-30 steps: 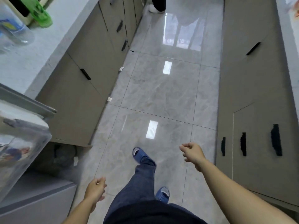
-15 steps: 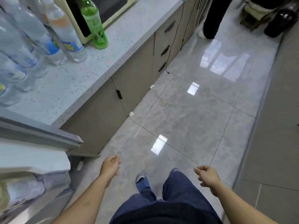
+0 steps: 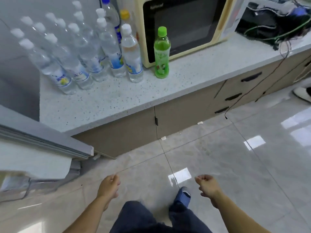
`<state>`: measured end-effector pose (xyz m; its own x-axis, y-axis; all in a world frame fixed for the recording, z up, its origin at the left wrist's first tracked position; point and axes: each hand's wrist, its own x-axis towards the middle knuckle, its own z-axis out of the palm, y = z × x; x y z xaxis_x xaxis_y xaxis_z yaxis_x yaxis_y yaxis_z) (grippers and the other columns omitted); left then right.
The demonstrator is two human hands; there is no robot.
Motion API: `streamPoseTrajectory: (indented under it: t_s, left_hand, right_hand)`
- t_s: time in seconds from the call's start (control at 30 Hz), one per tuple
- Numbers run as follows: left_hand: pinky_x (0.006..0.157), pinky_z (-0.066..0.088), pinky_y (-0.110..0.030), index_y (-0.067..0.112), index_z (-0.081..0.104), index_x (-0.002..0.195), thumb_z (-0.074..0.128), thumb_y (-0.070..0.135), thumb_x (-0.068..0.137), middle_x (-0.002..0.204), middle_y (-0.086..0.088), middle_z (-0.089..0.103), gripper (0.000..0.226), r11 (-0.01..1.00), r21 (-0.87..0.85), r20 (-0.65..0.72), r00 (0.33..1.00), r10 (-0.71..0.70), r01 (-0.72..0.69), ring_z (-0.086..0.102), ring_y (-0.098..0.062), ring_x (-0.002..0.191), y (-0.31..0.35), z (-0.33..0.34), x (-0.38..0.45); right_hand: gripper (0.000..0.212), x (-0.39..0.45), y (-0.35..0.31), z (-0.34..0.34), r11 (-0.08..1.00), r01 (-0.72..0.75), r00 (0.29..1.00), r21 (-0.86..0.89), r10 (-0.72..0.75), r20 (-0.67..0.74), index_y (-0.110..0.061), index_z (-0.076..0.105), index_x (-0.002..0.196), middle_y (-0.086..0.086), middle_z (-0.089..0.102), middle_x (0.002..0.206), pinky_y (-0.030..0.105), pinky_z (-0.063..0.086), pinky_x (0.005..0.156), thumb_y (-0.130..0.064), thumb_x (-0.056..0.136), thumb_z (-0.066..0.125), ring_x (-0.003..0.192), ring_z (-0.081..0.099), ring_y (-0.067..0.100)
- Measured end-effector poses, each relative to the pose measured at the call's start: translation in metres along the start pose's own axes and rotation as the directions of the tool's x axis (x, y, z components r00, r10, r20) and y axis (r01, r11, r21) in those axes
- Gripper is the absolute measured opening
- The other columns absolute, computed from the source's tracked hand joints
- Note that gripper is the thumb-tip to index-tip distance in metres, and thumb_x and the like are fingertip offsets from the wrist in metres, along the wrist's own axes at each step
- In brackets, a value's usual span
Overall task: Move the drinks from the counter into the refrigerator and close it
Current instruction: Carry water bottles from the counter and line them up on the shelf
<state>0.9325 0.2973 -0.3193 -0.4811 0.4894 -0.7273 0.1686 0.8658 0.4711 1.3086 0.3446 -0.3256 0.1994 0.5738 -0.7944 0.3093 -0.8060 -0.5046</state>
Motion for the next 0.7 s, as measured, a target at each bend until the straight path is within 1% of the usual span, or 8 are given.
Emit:
streamPoseTrajectory:
  t_s: [0.13, 0.23, 0.3, 0.37, 0.4, 0.5, 0.6, 0.7]
  left_hand:
    - [0.065, 0.053, -0.032, 0.01, 0.06, 0.099, 0.046, 0.038, 0.101, 0.098, -0.009, 0.065, 0.031, 0.99, -0.113, -0.081, 0.992, -0.093, 0.083, 0.063, -0.025, 0.085, 0.013, 0.018, -0.018]
    - [0.071, 0.056, -0.035, 0.018, 0.057, 0.096, 0.046, 0.037, 0.101, 0.1, -0.003, 0.065, 0.023, 0.985, -0.168, -0.127, 0.989, -0.069, 0.047, 0.063, -0.021, 0.086, 0.033, 0.022, -0.023]
    - [0.068, 0.056, -0.033, 0.022, 0.058, 0.095, 0.047, 0.038, 0.1, 0.1, 0.002, 0.067, 0.02, 0.978, -0.207, -0.152, 0.988, -0.019, -0.013, 0.064, -0.018, 0.087, 0.052, 0.02, -0.021]
    - [0.063, 0.053, -0.029, 0.025, 0.06, 0.097, 0.048, 0.038, 0.099, 0.102, 0.003, 0.067, 0.018, 0.961, -0.263, -0.17, 0.985, 0.037, -0.081, 0.063, -0.013, 0.09, 0.075, 0.016, -0.016]
    - [0.065, 0.053, -0.028, 0.026, 0.061, 0.097, 0.049, 0.039, 0.099, 0.102, 0.004, 0.067, 0.018, 0.952, -0.281, -0.184, 0.98, 0.071, -0.122, 0.063, -0.012, 0.091, 0.087, 0.012, -0.012]
    - [0.08, 0.056, -0.035, 0.033, 0.062, 0.1, 0.05, 0.045, 0.098, 0.102, 0.009, 0.067, 0.017, 0.921, -0.298, -0.224, 0.956, 0.187, -0.25, 0.063, -0.012, 0.095, 0.13, -0.006, 0.003]
    - [0.073, 0.057, -0.028, 0.036, 0.06, 0.103, 0.053, 0.041, 0.098, 0.106, 0.008, 0.067, 0.01, 0.857, -0.345, -0.294, 0.911, 0.29, -0.384, 0.065, -0.012, 0.096, 0.178, -0.03, 0.014]
    - [0.076, 0.058, -0.03, 0.032, 0.058, 0.116, 0.057, 0.035, 0.096, 0.108, 0.002, 0.066, 0.02, 0.791, -0.373, -0.426, 0.847, 0.319, -0.486, 0.064, -0.01, 0.093, 0.23, -0.059, 0.023]
  right_hand:
    - [0.019, 0.026, -0.074, -0.004, 0.989, 0.141, 0.987, -0.053, -0.136, 0.087, -0.011, 0.057, 0.074, 0.005, 0.047, 0.062, 0.027, 0.039, 0.05, -0.014, 0.091, 0.065, 0.058, 0.041, 0.019]
    - [0.013, 0.032, -0.129, 0.014, 0.96, 0.269, 0.955, -0.079, -0.255, 0.149, -0.004, 0.062, 0.081, 0.003, 0.053, 0.07, 0.027, 0.043, 0.06, -0.012, 0.091, 0.065, 0.064, 0.046, 0.017]
    - [0.007, 0.032, -0.167, 0.033, 0.931, 0.358, 0.918, -0.072, -0.337, 0.21, -0.007, 0.065, 0.086, 0.001, 0.057, 0.075, 0.027, 0.044, 0.069, -0.012, 0.091, 0.065, 0.069, 0.051, 0.016]
    - [0.003, 0.029, -0.206, 0.056, 0.896, 0.44, 0.872, -0.062, -0.41, 0.269, -0.014, 0.065, 0.088, -0.003, 0.059, 0.074, 0.026, 0.046, 0.07, -0.014, 0.091, 0.067, 0.07, 0.054, 0.014]
    - [0.003, 0.025, -0.225, 0.067, 0.876, 0.48, 0.845, -0.052, -0.446, 0.294, -0.016, 0.065, 0.091, -0.004, 0.061, 0.075, 0.026, 0.047, 0.071, -0.016, 0.091, 0.068, 0.069, 0.056, 0.012]
    - [0.006, 0.013, -0.279, 0.097, 0.793, 0.608, 0.758, -0.04, -0.565, 0.325, -0.021, 0.065, 0.093, -0.007, 0.064, 0.08, 0.019, 0.049, 0.068, -0.023, 0.09, 0.07, 0.071, 0.059, 0.006]
    - [0.009, -0.004, -0.328, 0.118, 0.674, 0.738, 0.645, -0.045, -0.684, 0.341, -0.021, 0.067, 0.098, -0.011, 0.064, 0.081, 0.009, 0.045, 0.062, -0.024, 0.09, 0.069, 0.066, 0.059, -0.007]
    - [0.017, -0.021, -0.381, 0.139, 0.572, 0.819, 0.55, -0.041, -0.764, 0.336, -0.022, 0.066, 0.106, -0.009, 0.065, 0.085, 0.021, 0.051, 0.067, -0.024, 0.09, 0.069, 0.063, 0.059, -0.003]
